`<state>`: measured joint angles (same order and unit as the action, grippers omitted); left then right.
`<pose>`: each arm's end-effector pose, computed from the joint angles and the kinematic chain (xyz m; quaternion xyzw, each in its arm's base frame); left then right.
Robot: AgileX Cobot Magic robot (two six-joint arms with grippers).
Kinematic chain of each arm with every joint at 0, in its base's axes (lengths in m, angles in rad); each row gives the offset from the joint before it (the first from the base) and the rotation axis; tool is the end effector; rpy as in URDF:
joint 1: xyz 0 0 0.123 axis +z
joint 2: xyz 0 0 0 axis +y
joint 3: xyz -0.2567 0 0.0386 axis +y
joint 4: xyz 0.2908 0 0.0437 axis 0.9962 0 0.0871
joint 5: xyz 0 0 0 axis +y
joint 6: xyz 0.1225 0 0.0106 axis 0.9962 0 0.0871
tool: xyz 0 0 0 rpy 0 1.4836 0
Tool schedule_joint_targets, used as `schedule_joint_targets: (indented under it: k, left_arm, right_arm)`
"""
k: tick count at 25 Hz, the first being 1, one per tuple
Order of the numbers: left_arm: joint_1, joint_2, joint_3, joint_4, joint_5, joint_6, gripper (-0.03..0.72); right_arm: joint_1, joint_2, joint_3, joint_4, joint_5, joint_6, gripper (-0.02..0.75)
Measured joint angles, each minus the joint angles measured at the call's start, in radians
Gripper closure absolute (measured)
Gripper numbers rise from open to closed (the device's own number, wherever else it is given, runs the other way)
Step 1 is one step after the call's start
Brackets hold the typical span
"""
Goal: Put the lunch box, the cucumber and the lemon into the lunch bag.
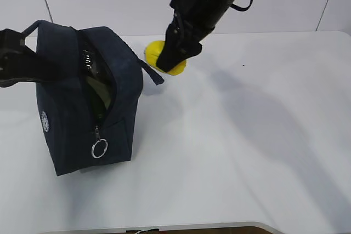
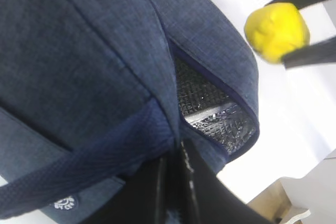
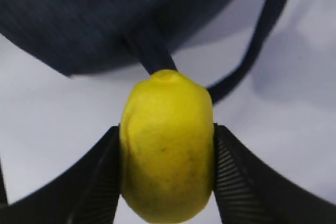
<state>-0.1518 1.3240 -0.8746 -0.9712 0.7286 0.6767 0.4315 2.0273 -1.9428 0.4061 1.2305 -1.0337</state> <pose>0.3110 -0.1160 0.2187 0.1037 0.8928 -0.3169 0.3028 0.4191 0.2434 0.2490 -0.6203 0.7401 0.1403 0.2186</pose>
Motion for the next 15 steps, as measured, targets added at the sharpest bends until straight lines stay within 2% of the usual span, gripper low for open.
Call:
schedule_joint_targets:
  k: [3,8,15]
  left_arm:
    - [0.000,0.000,0.000,-0.005,-0.001,0.000,0.697]
    - [0.000,0.000,0.000,-0.022,-0.001,0.000,0.697]
    - [0.000,0.000,0.000,-0.058,-0.004,0.000,0.697]
  right_arm:
    - [0.000,-0.001,0.000,0.164,-0.020,0.001,0.340]
    - [0.000,-0.001,0.000,0.384,-0.142,0.004,0.341]
    - [0.000,0.009,0.000,0.522,-0.248,0.004,0.340]
